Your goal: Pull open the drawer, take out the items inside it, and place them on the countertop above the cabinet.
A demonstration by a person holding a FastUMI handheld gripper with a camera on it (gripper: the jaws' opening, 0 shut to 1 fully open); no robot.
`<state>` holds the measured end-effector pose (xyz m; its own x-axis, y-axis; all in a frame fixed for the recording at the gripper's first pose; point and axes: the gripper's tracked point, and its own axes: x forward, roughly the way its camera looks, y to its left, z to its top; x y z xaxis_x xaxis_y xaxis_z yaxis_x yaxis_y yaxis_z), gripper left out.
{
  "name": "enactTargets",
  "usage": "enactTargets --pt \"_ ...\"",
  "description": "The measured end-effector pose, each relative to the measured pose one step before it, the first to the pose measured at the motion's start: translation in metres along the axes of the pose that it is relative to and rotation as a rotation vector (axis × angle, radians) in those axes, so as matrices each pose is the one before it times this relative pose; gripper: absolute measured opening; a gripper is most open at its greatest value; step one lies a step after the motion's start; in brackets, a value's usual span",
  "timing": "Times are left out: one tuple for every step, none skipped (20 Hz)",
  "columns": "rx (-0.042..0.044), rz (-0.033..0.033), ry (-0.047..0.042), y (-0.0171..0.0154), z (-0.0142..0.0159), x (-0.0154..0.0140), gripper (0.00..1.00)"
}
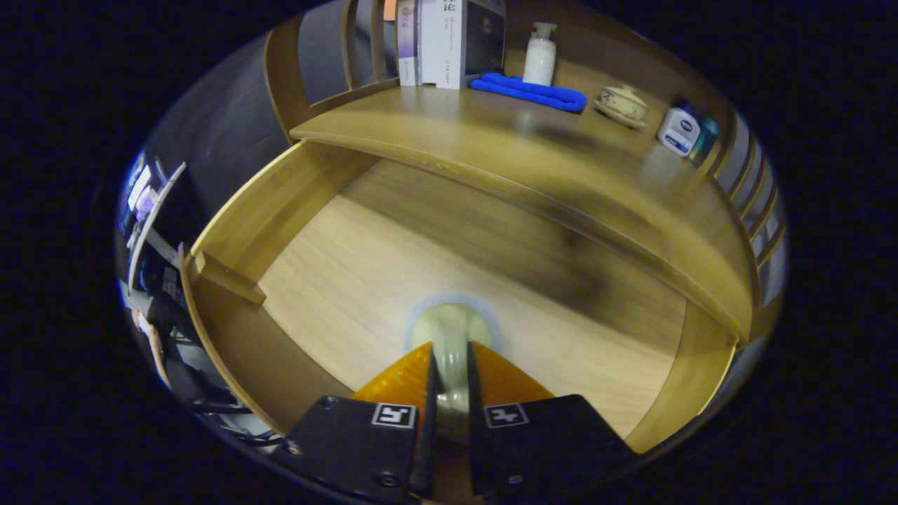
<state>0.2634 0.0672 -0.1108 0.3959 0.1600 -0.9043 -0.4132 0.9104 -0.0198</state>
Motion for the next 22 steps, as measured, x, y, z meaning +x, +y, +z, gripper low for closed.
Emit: enactTargets --pt "-0.0092 -0.00019 -0.00991 0.00044 0.0006 0.00185 0.21" --pt "-0.00358 0.00352 -0.00741 0.00066 0.00098 -0.00106 0.19" --pt "-0.00303 0.0028 -0.00139 0.00065 -0.00094 -0.00079 0.19" --pt "-0.00096 0.00642 -0.00767 0.00075 0.00108 -0.00065 0.19" --pt "0.00251 0.00814 -0.0022 0.00213 0.00042 -0.00123 0.18" --pt "0.00145 0.00135 -0.00933 0.0006 0.00231 -0.00246 0.18" --pt "-0.00821 -0.00634 -0.00541 -0.0005 0.00265 -0.00317 0.18" --pt "-0.00881 -0.01438 -0.01723 -0.00162 0.00586 -0.00476 0.17" --pt "-0.01016 -0.01047 -0.01067 -0.0006 0.0049 -0.00567 0.17" --pt "-0.00672 -0.00842 -0.01538 0.00087 0.00716 -0.00597 0.17" --pt "-0.01169 -0.00431 -0.00831 0.00148 0.00486 -0.00616 0.18" --pt "-0.01298 -0.00555 -0.01064 0.00139 0.00538 -0.00609 0.18" --pt "-0.01449 -0.00517 -0.00354 0.00143 0.00399 -0.00561 0.17" --pt "-0.0118 -0.00397 -0.00592 0.00156 0.00338 -0.00506 0.17" --pt "-0.00705 -0.00175 -0.00384 0.00223 0.00325 -0.00533 0.17" --pt "-0.00367 0.00167 -0.00332 0.00193 0.00281 -0.00496 0.18" --pt "-0.00068 -0.00232 -0.00497 0.00046 0.00319 -0.00475 0.17" --pt "0.00115 -0.00599 -0.00782 -0.00113 0.00408 -0.00525 0.17" --pt "0.00272 -0.00487 -0.0081 -0.00206 0.00481 -0.00574 0.18" --pt "0.00687 -0.00267 -0.00811 -0.00207 0.00479 -0.00564 0.18" --pt "0.01022 -0.0027 -0.00581 -0.00252 0.00526 -0.00453 0.18" --pt "0.01108 -0.00222 -0.0081 -0.00365 0.00627 -0.00431 0.18"
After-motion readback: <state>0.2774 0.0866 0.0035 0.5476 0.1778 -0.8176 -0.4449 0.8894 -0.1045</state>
